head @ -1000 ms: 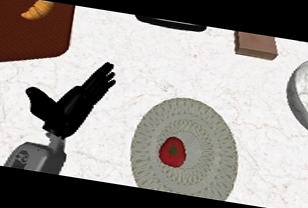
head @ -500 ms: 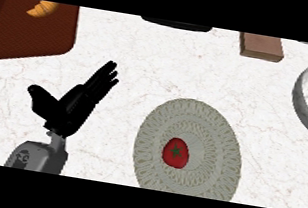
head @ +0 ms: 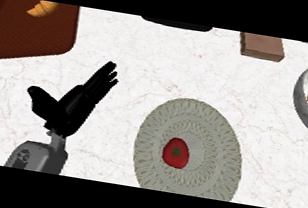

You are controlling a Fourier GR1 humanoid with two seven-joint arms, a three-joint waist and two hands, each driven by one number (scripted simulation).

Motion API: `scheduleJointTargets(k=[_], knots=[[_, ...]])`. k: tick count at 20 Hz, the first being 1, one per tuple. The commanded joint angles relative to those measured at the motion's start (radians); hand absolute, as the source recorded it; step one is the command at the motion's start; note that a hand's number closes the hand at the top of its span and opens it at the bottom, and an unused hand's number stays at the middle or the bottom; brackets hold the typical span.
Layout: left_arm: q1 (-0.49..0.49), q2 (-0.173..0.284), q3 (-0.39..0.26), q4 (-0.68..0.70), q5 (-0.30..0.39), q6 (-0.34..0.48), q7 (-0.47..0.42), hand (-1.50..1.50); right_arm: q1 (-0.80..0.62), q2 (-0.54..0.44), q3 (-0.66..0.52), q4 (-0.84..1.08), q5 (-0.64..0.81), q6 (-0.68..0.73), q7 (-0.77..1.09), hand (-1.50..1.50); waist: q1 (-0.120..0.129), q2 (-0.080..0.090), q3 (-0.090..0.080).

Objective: Pick the lemon from the placemat and place it in the bowl

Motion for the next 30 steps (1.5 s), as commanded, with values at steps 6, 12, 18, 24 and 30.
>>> scheduleJointTargets(k=[6,12,18,24,30], knots=[[0.023,-0.013,-0.003,-0.006,-0.016,0.022,-0.014,0.00,-0.081,0.047,-0.317,0.098,-0.353,0.076,-0.209,-1.50,-0.031,-0.008,0.003],[0.055,0.007,0.023,-0.052,0.005,0.026,0.022,0.00,0.022,-0.053,-0.440,0.088,-0.528,0.347,-0.368,-1.50,-0.065,-0.023,-0.001],[0.086,0.023,0.042,-0.082,0.005,0.032,0.021,0.00,0.199,-0.158,-0.544,0.037,-0.686,0.625,-0.424,-1.50,-0.088,-0.030,-0.003],[0.062,-0.008,0.043,-0.057,0.004,0.065,0.039,0.00,0.467,-0.177,-0.592,-0.103,-0.796,0.775,-0.532,-1.50,-0.142,-0.037,-0.003],[0.110,0.026,0.074,-0.086,0.010,0.057,0.029,0.00,0.774,-0.138,-0.616,-0.231,-0.873,0.849,-0.637,1.50,-0.173,-0.042,0.000]])
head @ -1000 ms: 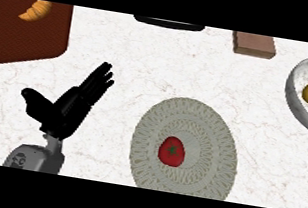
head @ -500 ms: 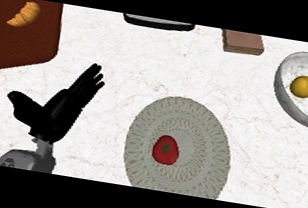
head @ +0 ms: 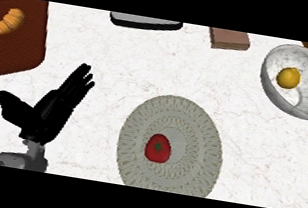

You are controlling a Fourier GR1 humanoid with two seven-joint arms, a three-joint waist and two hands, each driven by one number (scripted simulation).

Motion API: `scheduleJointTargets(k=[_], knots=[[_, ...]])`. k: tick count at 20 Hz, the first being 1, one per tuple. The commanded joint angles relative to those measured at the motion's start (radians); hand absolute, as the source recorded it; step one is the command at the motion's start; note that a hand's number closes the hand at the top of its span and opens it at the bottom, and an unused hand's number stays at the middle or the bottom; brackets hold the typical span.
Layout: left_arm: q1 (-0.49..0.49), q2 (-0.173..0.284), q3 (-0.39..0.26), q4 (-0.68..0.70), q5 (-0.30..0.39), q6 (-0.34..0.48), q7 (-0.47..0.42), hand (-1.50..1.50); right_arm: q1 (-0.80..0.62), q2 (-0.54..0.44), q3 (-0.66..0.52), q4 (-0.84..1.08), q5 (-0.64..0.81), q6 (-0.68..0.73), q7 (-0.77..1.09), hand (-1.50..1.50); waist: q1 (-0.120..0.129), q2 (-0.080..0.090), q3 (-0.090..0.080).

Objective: Pick the lemon from the placemat and place it in the bowl

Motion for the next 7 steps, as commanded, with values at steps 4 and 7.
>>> scheduleJointTargets(k=[4,7], knots=[[0.035,0.020,0.041,-0.020,0.020,0.002,-0.007,0.00,0.345,0.039,-0.016,-0.130,-0.093,0.305,-0.237,1.50,-0.046,-0.009,0.002],[0.054,0.005,0.023,-0.022,0.007,0.011,-0.009,0.00,0.458,0.105,0.075,-0.222,-0.056,0.285,-0.263,1.50,-0.048,-0.011,0.005]])
